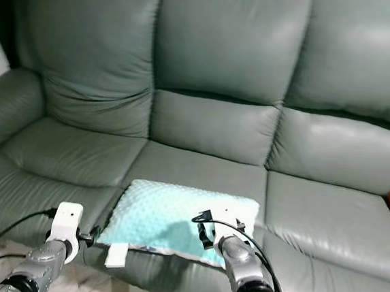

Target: Move the pillow to the sofa

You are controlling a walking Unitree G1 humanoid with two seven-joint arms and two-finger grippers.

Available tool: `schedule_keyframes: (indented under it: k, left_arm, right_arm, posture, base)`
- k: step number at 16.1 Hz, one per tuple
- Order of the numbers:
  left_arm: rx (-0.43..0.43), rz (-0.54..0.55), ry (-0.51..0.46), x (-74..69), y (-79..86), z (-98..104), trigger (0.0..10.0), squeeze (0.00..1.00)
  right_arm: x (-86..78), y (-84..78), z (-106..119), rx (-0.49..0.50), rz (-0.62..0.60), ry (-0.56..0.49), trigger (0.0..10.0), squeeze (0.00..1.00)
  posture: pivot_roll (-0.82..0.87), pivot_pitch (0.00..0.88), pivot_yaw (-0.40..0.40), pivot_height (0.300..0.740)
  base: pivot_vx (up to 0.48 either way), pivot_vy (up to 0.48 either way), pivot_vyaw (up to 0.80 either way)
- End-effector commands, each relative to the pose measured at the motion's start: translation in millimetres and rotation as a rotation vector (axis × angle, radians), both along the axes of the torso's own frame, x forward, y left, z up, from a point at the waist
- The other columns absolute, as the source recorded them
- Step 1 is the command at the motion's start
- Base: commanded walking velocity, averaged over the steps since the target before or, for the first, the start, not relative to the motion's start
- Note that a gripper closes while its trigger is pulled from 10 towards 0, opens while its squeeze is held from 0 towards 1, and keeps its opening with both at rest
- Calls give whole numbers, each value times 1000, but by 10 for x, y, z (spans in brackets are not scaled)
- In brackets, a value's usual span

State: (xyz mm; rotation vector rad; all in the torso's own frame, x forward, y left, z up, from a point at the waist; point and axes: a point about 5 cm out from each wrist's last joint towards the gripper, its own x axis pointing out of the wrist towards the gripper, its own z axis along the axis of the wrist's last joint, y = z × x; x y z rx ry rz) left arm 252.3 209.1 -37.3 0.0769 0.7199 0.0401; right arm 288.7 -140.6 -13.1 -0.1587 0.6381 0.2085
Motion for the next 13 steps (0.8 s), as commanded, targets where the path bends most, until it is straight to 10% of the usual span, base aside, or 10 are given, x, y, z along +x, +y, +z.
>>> schedule_keyframes:
  k: [1,4,5,13]
  left_arm:
    - [25,-38,36,-16,-50,-31,10000,0]
    - [27,-57,133,-183,-88,-167,10000,0]
    - [14,-32,157,-248,-70,-207,10000,0]
    - [13,17,170,-339,9,-248,10000,0]
  right_arm:
    - [-10,-62,-27,110,-100,47,10000,0]
    - [-64,-124,-82,188,-139,104,10000,0]
    - [-64,-189,-80,47,-44,92,10000,0]
    - [-182,-472,-155,-31,-131,91,10000,0]
  posture:
    - [-33,0,27,740]
    - [-37,0,25,740]
    - [-56,0,32,740]
    - [-46,0,31,740]
  base:
    - [0,0,0]
    - [0,0,0]
    - [0,0,0]
    - [0,0,0]
